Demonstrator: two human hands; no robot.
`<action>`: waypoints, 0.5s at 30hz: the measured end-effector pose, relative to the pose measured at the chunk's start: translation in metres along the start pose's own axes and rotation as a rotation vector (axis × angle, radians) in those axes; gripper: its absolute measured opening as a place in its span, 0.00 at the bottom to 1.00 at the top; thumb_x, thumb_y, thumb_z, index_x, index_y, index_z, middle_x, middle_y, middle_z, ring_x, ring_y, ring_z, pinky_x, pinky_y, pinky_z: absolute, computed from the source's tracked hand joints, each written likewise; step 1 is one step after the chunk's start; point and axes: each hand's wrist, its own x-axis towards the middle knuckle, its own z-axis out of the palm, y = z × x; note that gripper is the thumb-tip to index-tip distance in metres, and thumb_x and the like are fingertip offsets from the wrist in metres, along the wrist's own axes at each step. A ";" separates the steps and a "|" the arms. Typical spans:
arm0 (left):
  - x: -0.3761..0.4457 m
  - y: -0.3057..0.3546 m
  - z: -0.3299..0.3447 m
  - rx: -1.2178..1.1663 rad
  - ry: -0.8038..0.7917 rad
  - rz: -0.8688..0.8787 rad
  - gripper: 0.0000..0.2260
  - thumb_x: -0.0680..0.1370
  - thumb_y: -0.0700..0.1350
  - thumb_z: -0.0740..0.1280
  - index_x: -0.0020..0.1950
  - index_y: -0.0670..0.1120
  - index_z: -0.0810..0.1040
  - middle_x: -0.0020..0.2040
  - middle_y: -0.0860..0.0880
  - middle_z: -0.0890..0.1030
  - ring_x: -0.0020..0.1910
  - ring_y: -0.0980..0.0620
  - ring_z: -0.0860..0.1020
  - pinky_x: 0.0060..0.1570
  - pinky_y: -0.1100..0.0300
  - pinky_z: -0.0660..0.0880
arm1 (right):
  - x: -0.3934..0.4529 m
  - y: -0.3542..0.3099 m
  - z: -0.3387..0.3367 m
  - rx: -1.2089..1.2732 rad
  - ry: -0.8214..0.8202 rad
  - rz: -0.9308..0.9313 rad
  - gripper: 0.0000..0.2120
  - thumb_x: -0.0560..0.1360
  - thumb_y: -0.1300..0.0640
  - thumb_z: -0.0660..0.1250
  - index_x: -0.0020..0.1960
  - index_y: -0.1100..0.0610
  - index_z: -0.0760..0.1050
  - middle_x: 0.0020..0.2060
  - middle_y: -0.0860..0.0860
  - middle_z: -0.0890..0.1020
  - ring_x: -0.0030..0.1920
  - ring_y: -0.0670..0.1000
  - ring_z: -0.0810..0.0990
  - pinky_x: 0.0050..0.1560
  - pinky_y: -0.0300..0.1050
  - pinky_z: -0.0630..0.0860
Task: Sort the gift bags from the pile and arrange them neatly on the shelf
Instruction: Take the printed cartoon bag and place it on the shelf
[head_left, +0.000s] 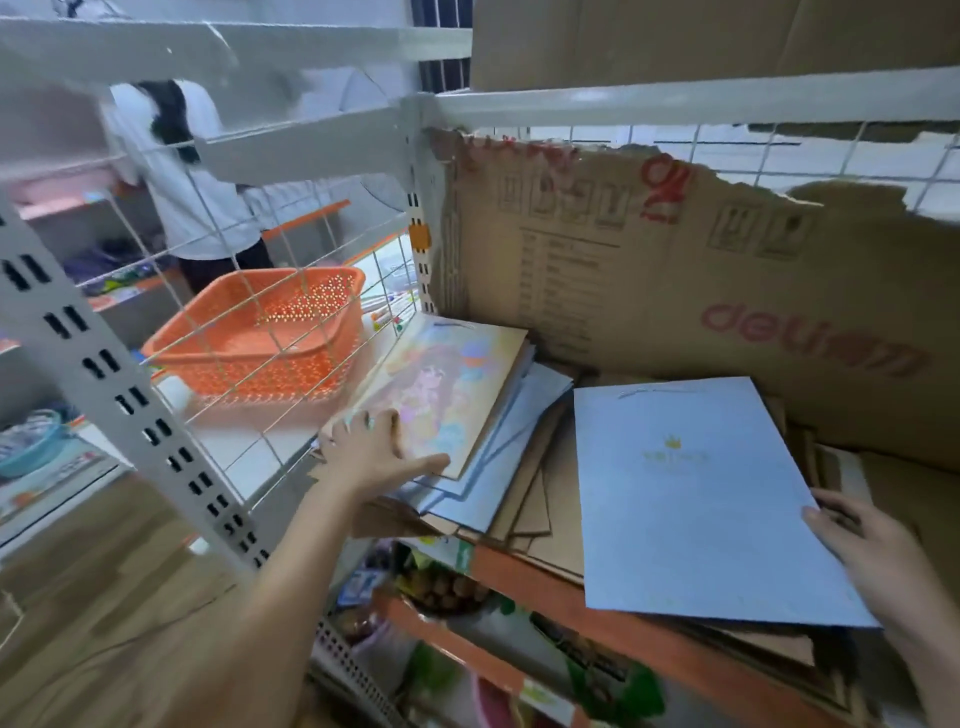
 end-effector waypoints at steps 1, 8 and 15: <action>-0.004 0.001 0.003 0.023 0.004 0.030 0.53 0.54 0.81 0.48 0.71 0.52 0.60 0.71 0.43 0.63 0.71 0.40 0.59 0.70 0.41 0.55 | -0.005 -0.001 0.002 0.015 0.011 -0.001 0.15 0.78 0.57 0.61 0.64 0.59 0.71 0.50 0.57 0.76 0.41 0.52 0.77 0.39 0.47 0.72; 0.012 -0.009 -0.012 -0.106 0.097 -0.121 0.43 0.67 0.72 0.62 0.73 0.46 0.60 0.72 0.38 0.63 0.70 0.37 0.61 0.67 0.42 0.62 | -0.018 0.001 0.022 0.084 0.038 -0.036 0.15 0.78 0.58 0.61 0.64 0.57 0.71 0.53 0.55 0.77 0.52 0.59 0.78 0.53 0.53 0.73; 0.009 -0.003 -0.017 -0.171 0.049 -0.181 0.52 0.64 0.72 0.67 0.77 0.46 0.49 0.72 0.36 0.62 0.71 0.34 0.58 0.67 0.41 0.58 | -0.020 0.002 0.022 0.118 0.052 -0.081 0.14 0.78 0.58 0.61 0.63 0.57 0.73 0.54 0.57 0.79 0.50 0.59 0.78 0.50 0.50 0.71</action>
